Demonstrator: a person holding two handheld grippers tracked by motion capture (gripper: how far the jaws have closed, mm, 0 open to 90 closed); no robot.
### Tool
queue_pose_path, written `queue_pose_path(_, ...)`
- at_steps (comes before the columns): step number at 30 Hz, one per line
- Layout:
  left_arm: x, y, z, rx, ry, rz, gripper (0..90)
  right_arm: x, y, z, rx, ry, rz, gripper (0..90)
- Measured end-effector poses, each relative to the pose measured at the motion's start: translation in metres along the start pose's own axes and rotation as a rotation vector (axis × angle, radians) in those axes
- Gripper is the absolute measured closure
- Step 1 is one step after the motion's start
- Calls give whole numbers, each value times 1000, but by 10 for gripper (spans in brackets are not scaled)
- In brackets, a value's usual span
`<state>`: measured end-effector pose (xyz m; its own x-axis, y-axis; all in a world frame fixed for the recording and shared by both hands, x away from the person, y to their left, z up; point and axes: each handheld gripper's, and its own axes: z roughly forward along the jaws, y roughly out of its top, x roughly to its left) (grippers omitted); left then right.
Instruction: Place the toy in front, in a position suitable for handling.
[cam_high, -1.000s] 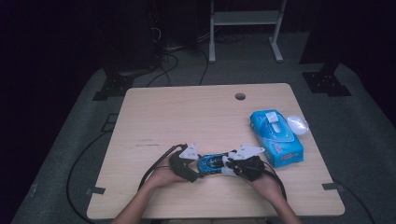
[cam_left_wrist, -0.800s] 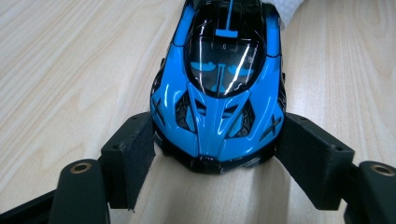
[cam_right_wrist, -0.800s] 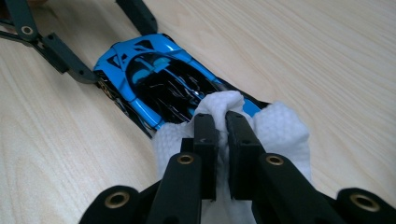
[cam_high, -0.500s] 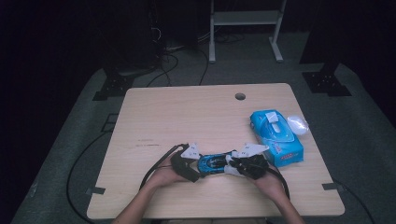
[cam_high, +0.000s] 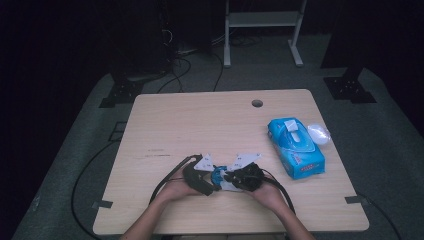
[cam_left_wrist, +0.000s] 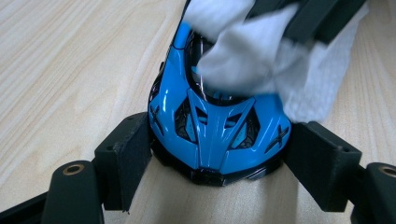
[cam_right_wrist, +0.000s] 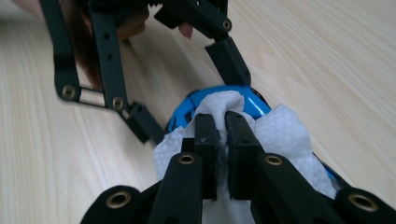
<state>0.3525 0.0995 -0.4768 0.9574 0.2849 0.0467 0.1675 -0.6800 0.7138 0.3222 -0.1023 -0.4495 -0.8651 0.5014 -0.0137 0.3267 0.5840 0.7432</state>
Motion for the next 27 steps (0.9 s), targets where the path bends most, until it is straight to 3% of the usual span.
queue_pose_path(7,-1,-1,-1,-2,4,-3,249,4,18,20,62,55,-2,841)
queue_pose_path(12,-1,0,0,0,2,-2,249,-5,14,12,46,37,31,842)
queue_pose_path(18,-1,0,0,0,3,-3,249,2,17,22,39,55,16,842)
queue_pose_path(24,-1,0,0,-2,1,-1,249,-6,12,14,28,34,45,843)
queue_pose_path(27,-1,1,0,2,1,-1,249,-4,13,17,29,39,47,843)
